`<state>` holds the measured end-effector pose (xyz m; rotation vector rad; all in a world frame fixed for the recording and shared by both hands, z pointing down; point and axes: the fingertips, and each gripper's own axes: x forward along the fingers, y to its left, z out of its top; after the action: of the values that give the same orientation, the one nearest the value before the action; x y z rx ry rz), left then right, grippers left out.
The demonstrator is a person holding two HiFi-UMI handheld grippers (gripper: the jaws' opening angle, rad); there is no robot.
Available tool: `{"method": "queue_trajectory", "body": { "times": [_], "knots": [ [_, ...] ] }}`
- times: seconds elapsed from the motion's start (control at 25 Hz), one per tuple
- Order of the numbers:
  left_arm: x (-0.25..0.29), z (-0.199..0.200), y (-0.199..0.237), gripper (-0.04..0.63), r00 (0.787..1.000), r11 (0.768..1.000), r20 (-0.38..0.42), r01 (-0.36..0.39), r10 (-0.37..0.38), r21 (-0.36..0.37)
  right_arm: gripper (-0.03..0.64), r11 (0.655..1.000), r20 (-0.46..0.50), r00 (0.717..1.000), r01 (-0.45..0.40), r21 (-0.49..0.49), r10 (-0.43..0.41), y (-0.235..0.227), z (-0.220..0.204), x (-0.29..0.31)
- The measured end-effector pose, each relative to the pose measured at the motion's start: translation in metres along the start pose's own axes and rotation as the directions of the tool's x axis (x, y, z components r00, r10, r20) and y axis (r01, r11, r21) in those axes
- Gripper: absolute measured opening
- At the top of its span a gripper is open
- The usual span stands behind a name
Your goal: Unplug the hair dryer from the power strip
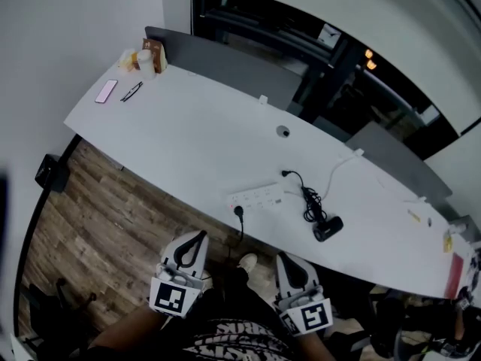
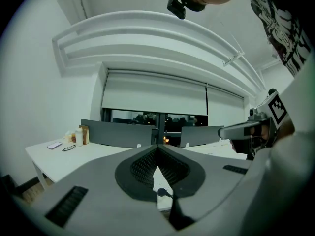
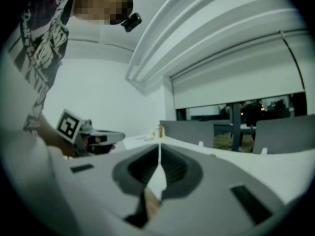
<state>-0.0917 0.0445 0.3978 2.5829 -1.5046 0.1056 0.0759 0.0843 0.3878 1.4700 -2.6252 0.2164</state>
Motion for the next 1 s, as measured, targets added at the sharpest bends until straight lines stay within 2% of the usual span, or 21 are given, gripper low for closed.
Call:
{"method": "queue_trajectory", "body": {
  "times": [0.12,0.36,0.68,1.0],
  "knots": [
    [0.007,-0.004,0.006,0.028,0.999,0.999,-0.021,-0.026,0.027,0.019,0.035,0.999,0.005,1.0,-0.028,0.022,0.028,-0.007,-0.007,0.015],
    [0.017,-0.011,0.01,0.028,0.996,0.997,-0.059,-0.071,0.072,0.007,0.035,0.996,-0.006,0.996,-0.085,0.028,0.085,-0.018,-0.009,0.033],
    [0.054,-0.003,0.002,0.028,0.997,0.997,-0.026,-0.067,0.067,-0.026,0.035,0.994,0.004,0.994,-0.106,-0.01,0.106,-0.044,0.01,0.046],
    [0.084,0.024,0.004,0.028,0.994,0.994,0.014,-0.107,0.106,0.022,0.035,0.988,0.081,0.985,-0.149,-0.041,0.152,-0.079,0.043,0.069]
  ]
}}
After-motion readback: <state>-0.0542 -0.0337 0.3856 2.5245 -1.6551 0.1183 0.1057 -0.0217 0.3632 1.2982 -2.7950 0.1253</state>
